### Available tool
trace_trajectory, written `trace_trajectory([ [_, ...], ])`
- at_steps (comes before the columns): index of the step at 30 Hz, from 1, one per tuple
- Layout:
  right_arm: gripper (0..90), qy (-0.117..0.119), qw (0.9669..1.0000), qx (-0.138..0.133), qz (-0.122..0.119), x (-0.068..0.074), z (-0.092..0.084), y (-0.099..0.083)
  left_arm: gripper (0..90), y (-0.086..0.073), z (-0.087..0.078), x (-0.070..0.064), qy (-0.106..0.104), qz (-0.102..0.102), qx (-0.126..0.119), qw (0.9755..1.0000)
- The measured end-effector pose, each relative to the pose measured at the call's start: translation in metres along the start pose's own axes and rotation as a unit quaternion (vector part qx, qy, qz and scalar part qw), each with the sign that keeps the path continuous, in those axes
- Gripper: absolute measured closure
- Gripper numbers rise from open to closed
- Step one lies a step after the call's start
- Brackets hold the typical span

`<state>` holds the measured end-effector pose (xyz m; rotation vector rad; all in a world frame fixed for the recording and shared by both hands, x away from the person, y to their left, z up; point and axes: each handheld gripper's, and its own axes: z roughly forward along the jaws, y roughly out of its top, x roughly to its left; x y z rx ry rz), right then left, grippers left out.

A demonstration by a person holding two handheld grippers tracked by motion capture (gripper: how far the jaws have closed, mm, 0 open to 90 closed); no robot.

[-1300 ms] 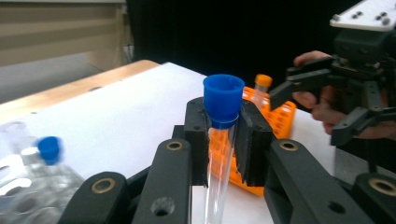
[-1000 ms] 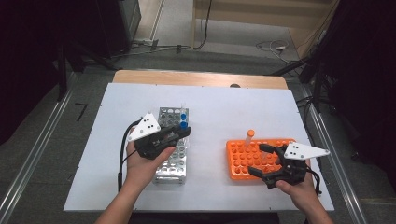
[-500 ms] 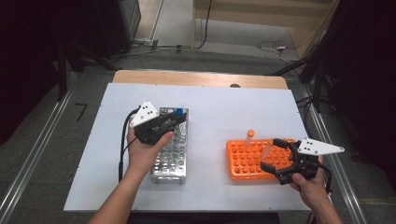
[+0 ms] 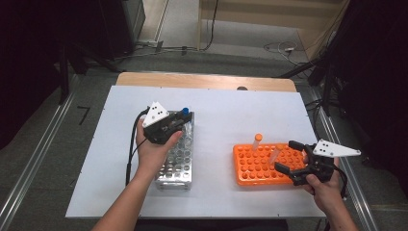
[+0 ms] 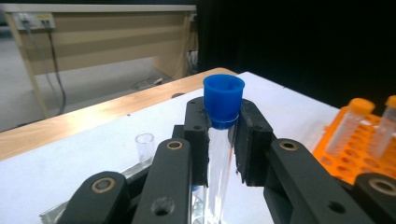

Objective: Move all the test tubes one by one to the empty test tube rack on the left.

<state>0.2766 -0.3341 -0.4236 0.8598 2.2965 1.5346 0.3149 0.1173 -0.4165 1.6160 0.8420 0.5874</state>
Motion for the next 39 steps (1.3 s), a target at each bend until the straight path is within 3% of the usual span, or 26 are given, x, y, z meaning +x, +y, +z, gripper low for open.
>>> trace_trajectory([
  [6,0.0,-0.005,0.9999,0.004,0.008,-0.005,0.001,-0.003,76.6,-0.004,0.003,-0.001,0.008,0.010,0.010,0.9999],
  [12,0.0,-0.010,0.9998,0.006,0.013,-0.009,0.001,-0.006,76.5,-0.009,0.003,-0.002,0.011,0.007,0.024,0.9996],
  [22,0.0,-0.016,0.9996,0.011,0.018,-0.013,0.004,-0.010,76.5,-0.015,0.008,-0.008,0.017,0.022,0.075,0.9968],
  [35,0.0,-0.018,0.9994,0.020,0.022,-0.016,0.008,-0.014,75.2,-0.019,0.012,-0.008,0.021,0.006,0.120,0.9926],
  [39,0.0,-0.019,0.9993,0.023,0.022,-0.016,0.010,-0.014,73.1,-0.019,0.012,-0.008,0.016,-0.002,0.123,0.9923],
])
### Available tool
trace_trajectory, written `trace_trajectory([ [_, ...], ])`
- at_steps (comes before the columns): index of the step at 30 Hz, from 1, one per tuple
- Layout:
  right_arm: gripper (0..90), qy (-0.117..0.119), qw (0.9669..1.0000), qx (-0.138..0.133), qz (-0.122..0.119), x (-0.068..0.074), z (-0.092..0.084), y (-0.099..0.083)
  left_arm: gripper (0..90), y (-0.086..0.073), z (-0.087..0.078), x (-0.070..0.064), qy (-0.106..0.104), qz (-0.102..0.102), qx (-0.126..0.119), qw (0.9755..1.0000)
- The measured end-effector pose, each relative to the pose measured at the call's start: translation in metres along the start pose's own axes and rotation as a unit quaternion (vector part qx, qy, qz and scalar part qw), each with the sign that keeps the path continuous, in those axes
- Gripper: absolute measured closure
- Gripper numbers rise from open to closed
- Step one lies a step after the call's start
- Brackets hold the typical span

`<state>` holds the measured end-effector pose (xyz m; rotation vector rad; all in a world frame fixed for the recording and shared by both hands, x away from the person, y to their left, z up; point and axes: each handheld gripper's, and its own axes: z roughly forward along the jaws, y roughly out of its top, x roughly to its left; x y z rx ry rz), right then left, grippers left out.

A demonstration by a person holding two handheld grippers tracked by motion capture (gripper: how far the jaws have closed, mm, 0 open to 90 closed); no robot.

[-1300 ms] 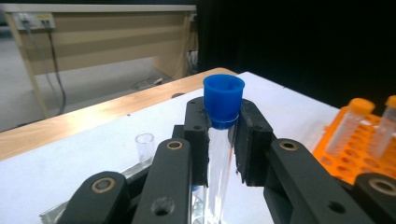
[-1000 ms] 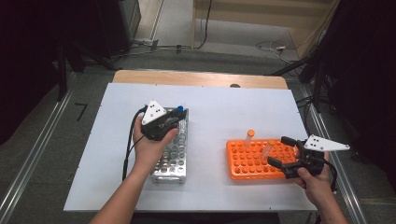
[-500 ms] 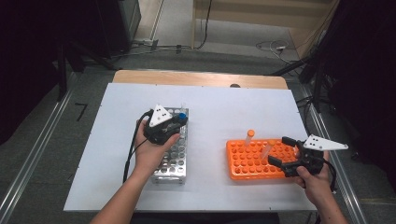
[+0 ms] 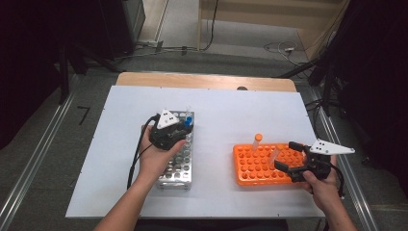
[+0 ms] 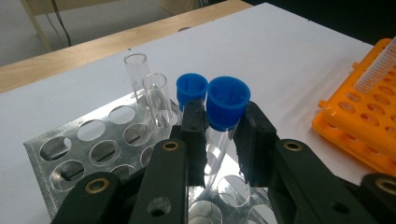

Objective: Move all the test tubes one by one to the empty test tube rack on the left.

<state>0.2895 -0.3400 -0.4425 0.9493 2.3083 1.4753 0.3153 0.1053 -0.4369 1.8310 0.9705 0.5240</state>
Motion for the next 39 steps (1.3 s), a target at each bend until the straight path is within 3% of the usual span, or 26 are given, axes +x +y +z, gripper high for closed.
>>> trace_trajectory([
  [5,0.0,-0.001,1.0000,0.002,0.001,0.000,0.001,0.000,64.2,0.000,-0.001,0.000,-0.007,-0.009,0.002,0.9999],
  [10,0.0,-0.003,1.0000,0.006,0.003,-0.001,0.002,-0.001,52.8,0.001,-0.007,0.002,-0.026,-0.039,-0.017,0.9987],
  [15,0.0,-0.004,0.9999,0.012,0.003,-0.001,0.005,-0.002,29.1,0.000,-0.018,0.000,-0.028,-0.042,-0.037,0.9981],
  [21,0.9,-0.009,0.9996,0.025,0.009,0.000,0.010,-0.004,9.9,-0.006,-0.037,-0.003,-0.034,-0.048,-0.062,0.9964],
  [27,4.0,-0.011,0.9993,0.036,0.009,0.001,0.015,-0.006,0.5,-0.011,-0.055,-0.008,-0.035,-0.045,-0.067,0.9961],
  [37,6.4,-0.017,0.9983,0.055,0.014,0.003,0.023,-0.009,0.0,-0.026,-0.073,-0.014,-0.046,-0.049,-0.080,0.9945],
  [39,10.6,-0.019,0.9981,0.058,0.014,0.003,0.024,-0.010,0.0,-0.028,-0.077,-0.015,-0.047,-0.047,-0.083,0.9943],
])
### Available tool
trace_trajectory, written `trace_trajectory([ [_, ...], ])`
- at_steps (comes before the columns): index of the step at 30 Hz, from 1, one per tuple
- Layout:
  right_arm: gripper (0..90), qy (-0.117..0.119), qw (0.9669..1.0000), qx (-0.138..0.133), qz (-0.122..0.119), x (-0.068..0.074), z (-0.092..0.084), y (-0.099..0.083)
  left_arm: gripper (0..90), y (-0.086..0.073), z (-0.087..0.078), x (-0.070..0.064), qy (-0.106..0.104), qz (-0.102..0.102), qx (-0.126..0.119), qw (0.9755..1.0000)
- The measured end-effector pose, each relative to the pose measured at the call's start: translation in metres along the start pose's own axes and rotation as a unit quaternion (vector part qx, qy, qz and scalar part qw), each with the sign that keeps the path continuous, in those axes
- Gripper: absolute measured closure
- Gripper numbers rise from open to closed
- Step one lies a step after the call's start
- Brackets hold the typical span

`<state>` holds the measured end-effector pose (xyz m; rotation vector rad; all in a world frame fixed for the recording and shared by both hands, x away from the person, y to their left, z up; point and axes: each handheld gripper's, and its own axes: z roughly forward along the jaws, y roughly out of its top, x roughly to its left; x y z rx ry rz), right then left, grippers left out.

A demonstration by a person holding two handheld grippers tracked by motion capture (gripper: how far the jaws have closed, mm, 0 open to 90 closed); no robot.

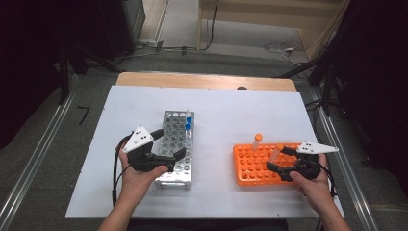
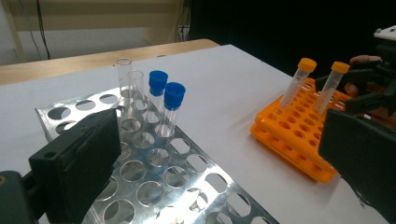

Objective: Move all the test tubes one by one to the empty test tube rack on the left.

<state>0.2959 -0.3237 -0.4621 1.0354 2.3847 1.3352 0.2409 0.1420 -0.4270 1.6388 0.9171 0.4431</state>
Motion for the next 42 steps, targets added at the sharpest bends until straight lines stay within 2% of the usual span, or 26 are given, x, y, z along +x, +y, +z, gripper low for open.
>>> trace_trajectory([
  [7,27.0,-0.001,0.9999,0.011,0.004,0.000,0.005,-0.001,0.0,-0.002,-0.005,-0.002,-0.002,0.005,-0.009,0.9999],
  [16,49.8,-0.036,0.9991,0.021,-0.004,0.003,0.010,-0.003,0.0,-0.004,-0.002,-0.003,-0.003,0.004,0.001,1.0000],
  [24,71.0,-0.046,0.9987,0.015,-0.012,0.005,0.011,-0.004,0.0,-0.005,-0.001,-0.004,-0.003,0.002,0.003,1.0000],
  [29,72.5,-0.042,0.9989,0.015,-0.016,0.006,0.012,-0.003,0.0,-0.005,-0.001,-0.005,-0.004,0.003,0.001,1.0000],
  [33,72.6,-0.039,0.9991,0.002,-0.013,0.005,0.006,-0.001,0.0,-0.004,-0.001,-0.005,-0.005,0.002,0.001,1.0000],
  [38,72.7,-0.037,0.9990,-0.019,-0.020,0.007,-0.004,0.005,0.0,-0.004,-0.001,-0.006,-0.006,0.004,0.001,1.0000],
  [42,72.7,-0.023,0.9990,-0.031,-0.021,0.012,-0.009,0.009,0.0,-0.003,0.000,-0.009,-0.009,0.004,0.000,0.9999],
])
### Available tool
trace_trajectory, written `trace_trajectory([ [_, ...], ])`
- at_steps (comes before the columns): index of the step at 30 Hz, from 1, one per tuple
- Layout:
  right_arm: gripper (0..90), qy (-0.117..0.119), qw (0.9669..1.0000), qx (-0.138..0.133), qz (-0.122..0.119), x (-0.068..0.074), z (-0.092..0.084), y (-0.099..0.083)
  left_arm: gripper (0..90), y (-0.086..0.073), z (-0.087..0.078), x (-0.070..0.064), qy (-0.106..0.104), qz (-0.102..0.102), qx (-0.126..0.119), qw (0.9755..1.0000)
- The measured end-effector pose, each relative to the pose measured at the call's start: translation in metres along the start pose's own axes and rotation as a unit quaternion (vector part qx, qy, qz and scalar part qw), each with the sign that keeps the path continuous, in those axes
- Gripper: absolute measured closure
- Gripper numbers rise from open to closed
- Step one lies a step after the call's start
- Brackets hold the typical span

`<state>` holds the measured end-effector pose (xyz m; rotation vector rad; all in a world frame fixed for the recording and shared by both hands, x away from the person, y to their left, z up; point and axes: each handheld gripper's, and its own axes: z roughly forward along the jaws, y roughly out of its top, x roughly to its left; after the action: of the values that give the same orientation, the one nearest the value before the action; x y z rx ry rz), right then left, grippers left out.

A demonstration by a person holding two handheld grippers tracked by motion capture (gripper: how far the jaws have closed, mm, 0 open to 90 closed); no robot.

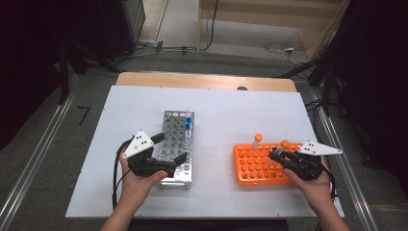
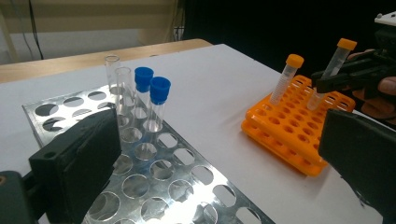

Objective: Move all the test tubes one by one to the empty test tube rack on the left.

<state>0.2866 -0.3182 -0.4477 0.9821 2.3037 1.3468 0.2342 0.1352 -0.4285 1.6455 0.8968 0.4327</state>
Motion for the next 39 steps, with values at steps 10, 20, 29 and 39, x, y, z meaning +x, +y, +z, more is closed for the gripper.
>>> trace_trajectory([
  [10,72.8,0.035,0.9992,-0.015,-0.014,0.021,0.002,0.009,0.0,0.002,0.007,-0.014,-0.018,0.012,0.006,0.9997],
  [20,72.8,0.074,0.9965,-0.008,-0.036,0.050,0.016,0.016,0.0,0.003,0.019,-0.033,-0.049,0.024,0.013,0.9984],
  [29,72.9,0.105,0.9926,0.002,-0.062,0.075,0.030,0.019,0.1,0.003,0.031,-0.051,-0.078,0.039,0.021,0.9960],
  [39,72.9,0.130,0.9885,0.010,-0.076,0.093,0.039,0.020,4.5,0.002,0.043,-0.067,-0.113,0.047,0.027,0.9920],
])
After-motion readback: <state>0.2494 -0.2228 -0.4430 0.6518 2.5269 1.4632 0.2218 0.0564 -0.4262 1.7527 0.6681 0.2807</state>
